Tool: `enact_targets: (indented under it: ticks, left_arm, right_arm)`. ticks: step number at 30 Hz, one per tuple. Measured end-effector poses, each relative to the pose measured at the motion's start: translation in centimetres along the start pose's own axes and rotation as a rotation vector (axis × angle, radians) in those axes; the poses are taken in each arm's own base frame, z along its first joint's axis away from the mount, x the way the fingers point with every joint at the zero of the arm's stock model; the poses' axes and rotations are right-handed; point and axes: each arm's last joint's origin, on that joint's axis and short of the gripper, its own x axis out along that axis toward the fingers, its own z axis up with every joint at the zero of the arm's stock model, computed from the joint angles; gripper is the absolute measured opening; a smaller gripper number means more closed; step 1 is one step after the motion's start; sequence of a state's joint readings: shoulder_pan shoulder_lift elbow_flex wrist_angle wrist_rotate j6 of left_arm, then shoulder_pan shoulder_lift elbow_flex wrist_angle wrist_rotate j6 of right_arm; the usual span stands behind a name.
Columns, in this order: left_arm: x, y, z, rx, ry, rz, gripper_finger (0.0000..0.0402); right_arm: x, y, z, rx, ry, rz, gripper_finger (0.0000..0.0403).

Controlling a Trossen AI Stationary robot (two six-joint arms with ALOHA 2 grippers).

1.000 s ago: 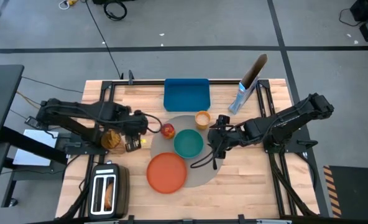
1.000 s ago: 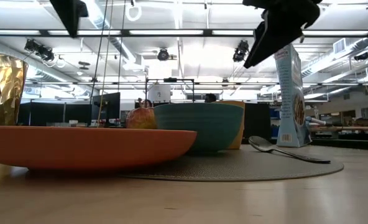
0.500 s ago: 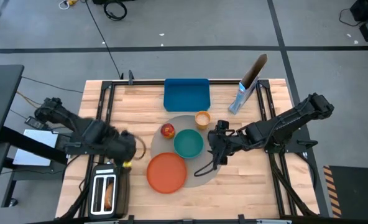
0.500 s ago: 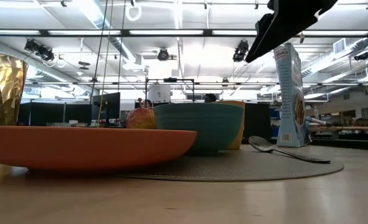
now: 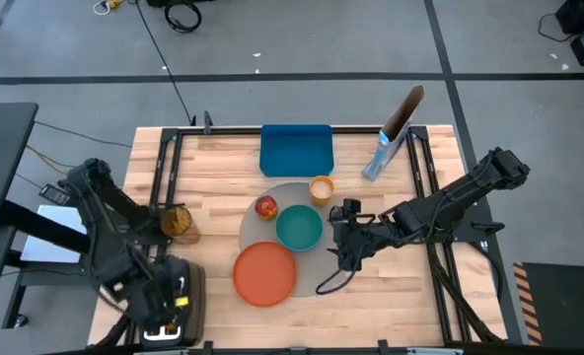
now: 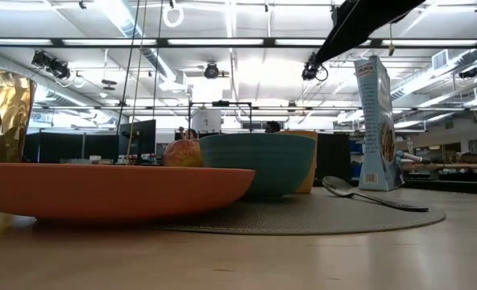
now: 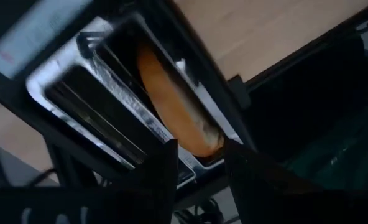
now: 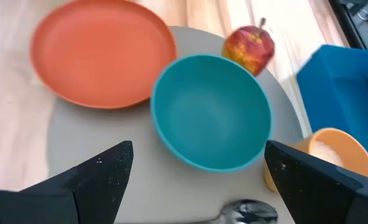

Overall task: Arrange a breakfast setting
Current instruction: Put the bagel on the orange plate

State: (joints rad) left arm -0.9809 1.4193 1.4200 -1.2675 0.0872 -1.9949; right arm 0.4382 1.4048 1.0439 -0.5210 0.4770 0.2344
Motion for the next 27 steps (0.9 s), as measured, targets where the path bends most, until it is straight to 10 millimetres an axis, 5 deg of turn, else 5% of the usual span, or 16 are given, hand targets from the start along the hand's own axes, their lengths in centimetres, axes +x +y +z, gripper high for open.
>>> enact_targets:
  ticks: [12,27]
  left_arm:
    - [3.4,-1.1,-0.7,-0.113,-0.054,0.122,0.0137]
    - [4.4,-2.1,-0.4,-0.164,0.016,0.157,0.0137]
  right_arm:
    - [-1.9,3.5,-0.6,-0.080,-0.057,0.106,0.0372]
    - [-2.8,4.8,-1.0,-0.141,-0.083,0.119,0.0372]
